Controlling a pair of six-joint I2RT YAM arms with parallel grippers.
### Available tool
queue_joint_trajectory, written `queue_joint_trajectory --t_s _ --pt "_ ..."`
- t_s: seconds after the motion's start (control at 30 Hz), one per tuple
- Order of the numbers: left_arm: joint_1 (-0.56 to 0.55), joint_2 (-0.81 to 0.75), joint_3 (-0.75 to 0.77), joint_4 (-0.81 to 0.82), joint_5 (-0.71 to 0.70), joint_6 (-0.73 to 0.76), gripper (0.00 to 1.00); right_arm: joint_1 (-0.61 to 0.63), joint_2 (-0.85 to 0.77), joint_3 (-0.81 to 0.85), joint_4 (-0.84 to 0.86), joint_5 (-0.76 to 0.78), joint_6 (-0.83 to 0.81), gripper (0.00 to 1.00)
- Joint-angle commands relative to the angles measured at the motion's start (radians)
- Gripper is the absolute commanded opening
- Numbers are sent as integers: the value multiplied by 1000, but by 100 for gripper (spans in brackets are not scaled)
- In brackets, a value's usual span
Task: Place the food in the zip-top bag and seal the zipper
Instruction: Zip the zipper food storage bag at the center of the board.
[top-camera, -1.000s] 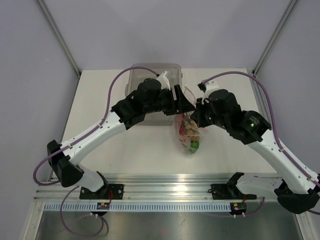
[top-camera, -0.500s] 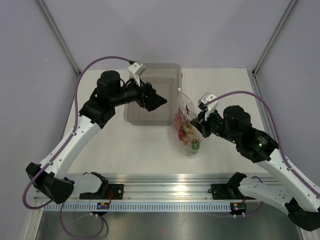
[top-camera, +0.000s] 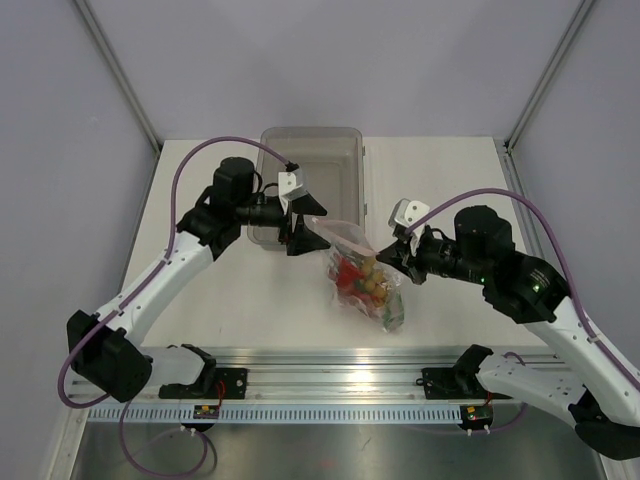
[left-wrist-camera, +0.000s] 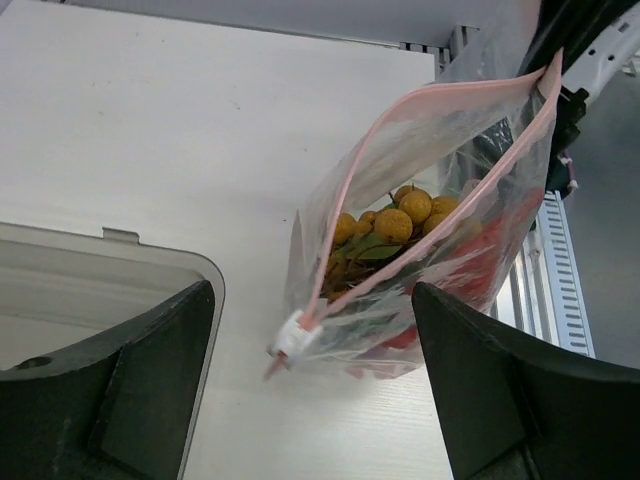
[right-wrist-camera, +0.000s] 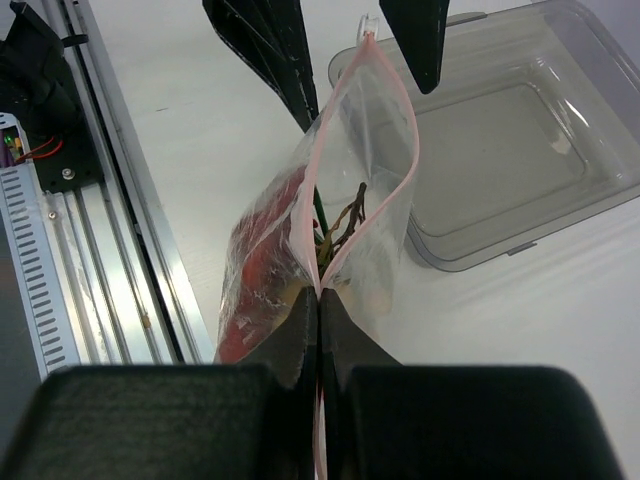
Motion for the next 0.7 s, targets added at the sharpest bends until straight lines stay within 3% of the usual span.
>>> queue_joint_trajectory --t_s 0.0,0.1,0.17,0.23,0.47,0.67 --pt "27 -2 20 10 143 114 82 3 -25 49 21 -57 -32 0" --pt "47 21 -4 68 279 42 75 3 -25 46 27 -54 -28 0" --pt "48 22 -33 192 345 -62 72 2 -20 44 31 -50 -26 0" --pt "48 15 -82 311 368 -123 71 2 -17 43 34 -43 -24 0" --pt "50 -7 -156 359 388 -176 75 2 6 53 24 -40 -24 0" --pt "50 -21 -230 551 401 -332 59 0 14 43 41 -23 -20 0"
